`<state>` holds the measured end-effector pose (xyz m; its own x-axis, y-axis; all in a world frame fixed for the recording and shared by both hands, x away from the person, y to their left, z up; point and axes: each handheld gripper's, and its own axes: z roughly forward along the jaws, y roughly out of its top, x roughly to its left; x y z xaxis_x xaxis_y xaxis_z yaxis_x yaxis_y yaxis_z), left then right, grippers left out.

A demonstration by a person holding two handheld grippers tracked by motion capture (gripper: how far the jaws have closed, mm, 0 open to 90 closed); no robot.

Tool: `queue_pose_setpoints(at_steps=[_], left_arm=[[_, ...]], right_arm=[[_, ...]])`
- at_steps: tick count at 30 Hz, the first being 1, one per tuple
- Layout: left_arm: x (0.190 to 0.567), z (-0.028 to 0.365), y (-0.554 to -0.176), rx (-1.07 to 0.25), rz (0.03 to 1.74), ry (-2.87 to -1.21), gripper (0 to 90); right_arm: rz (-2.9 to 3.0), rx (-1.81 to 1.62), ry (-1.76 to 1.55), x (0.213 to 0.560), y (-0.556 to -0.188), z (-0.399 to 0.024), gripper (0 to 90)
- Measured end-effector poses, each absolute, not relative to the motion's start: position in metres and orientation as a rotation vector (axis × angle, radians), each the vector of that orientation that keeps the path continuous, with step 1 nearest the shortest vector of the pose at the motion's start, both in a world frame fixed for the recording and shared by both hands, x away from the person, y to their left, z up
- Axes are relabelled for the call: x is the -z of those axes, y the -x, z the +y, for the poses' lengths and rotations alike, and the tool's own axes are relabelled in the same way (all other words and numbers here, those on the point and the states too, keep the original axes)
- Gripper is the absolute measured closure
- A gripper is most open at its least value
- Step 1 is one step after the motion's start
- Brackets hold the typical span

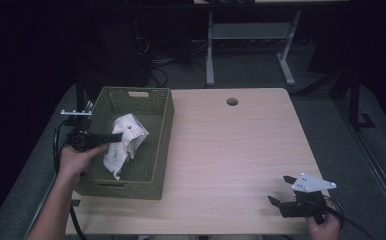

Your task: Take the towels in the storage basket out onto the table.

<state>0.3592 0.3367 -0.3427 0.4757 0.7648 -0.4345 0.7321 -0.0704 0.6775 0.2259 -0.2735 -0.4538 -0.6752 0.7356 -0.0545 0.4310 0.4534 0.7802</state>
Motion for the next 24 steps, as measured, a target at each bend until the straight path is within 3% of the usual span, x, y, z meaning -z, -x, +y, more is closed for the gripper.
queue_pose_setpoints(at_steps=[24], left_arm=[[0.328,0.347,-0.342,-0.022,1.142,-1.613,81.5]], right_arm=[[2.316,-1.084,-0.994,0.455,-0.227,-0.273,14.0]])
